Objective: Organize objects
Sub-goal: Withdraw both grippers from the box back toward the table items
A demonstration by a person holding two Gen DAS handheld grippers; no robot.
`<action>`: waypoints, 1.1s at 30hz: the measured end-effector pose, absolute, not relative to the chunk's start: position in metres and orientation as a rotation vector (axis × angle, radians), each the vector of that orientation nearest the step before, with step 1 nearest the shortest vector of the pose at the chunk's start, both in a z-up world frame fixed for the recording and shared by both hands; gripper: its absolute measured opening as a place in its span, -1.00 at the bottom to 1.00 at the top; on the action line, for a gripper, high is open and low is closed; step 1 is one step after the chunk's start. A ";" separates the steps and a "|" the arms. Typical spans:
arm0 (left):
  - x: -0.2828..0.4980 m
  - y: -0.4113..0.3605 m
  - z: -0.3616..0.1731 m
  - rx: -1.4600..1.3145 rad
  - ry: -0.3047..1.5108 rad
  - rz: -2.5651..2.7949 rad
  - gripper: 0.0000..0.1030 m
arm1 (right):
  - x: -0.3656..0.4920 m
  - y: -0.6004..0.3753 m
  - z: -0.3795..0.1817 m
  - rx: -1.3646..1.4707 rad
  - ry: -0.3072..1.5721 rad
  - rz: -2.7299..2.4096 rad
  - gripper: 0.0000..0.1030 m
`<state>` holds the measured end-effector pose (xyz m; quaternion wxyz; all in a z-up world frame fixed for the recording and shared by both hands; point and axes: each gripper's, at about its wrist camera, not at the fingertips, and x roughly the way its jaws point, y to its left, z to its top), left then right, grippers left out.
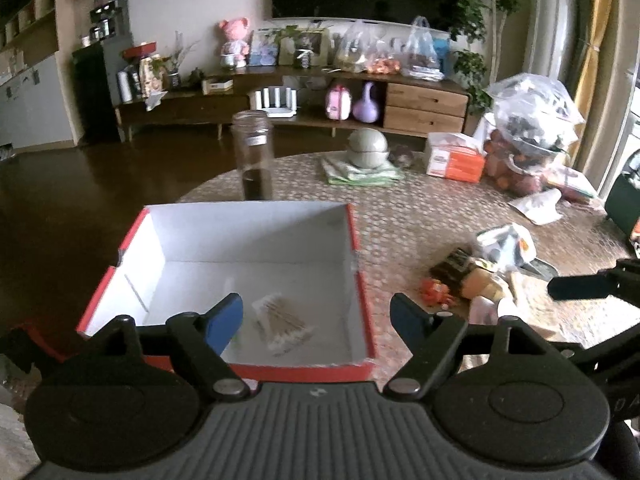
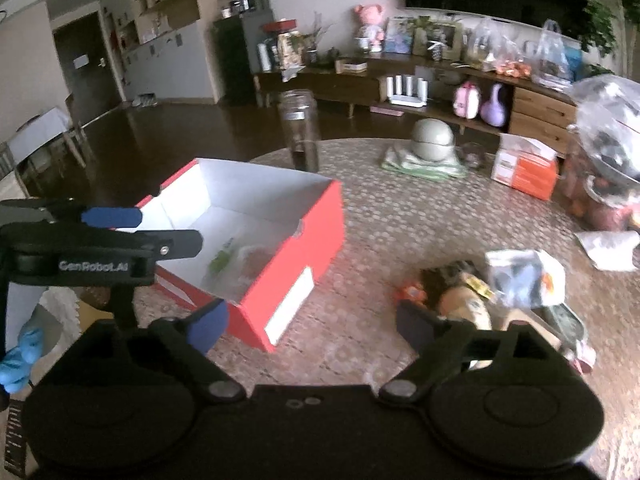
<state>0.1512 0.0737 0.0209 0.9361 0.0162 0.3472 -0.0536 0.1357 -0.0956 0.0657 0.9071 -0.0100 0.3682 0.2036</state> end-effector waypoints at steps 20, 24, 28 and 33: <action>0.130 -0.033 -0.018 0.037 0.701 -0.342 0.99 | 0.114 -0.232 0.027 0.055 0.788 0.204 0.89; 0.135 -0.056 -0.028 0.053 0.706 -0.352 1.00 | 0.119 -0.260 0.021 0.065 0.793 0.147 0.89; 0.140 -0.075 -0.040 0.060 0.703 -0.357 0.99 | 0.125 -0.285 0.013 0.072 0.803 0.095 0.89; 0.154 -0.098 -0.055 0.077 0.723 -0.362 0.99 | 0.141 -0.313 0.003 0.094 0.821 0.038 0.89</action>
